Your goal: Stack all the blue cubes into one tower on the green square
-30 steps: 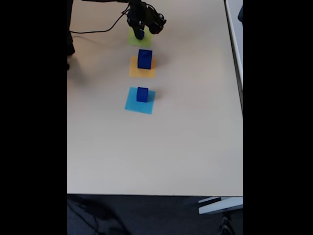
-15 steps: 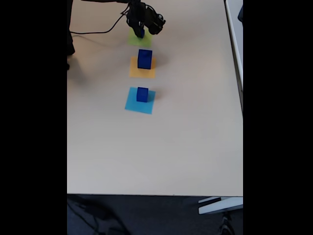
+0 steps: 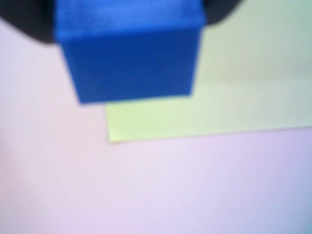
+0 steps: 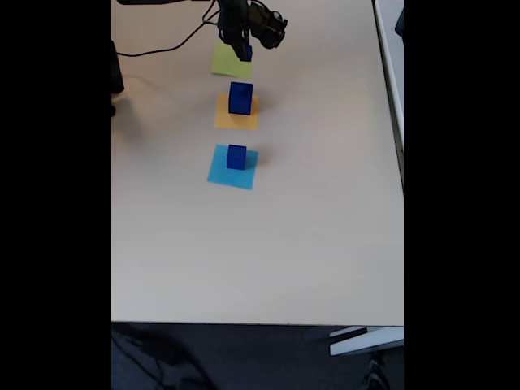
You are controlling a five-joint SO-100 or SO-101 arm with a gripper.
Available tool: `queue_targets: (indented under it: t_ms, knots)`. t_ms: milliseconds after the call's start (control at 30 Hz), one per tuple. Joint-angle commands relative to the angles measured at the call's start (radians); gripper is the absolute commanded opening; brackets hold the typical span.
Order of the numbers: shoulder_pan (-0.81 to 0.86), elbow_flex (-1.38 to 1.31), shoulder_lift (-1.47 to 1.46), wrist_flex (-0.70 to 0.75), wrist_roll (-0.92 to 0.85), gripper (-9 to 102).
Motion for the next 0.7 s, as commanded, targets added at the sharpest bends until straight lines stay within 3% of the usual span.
queue_targets:
  t_ms: [0, 267, 667]
  knots:
    - [0.031, -0.104, 0.103, 0.031, -0.063, 0]
    - [0.146, -0.140, 0.156, 0.023, -0.249, 0]
    - [0.393, 0.025, 0.233, -0.078, -0.511, 0]
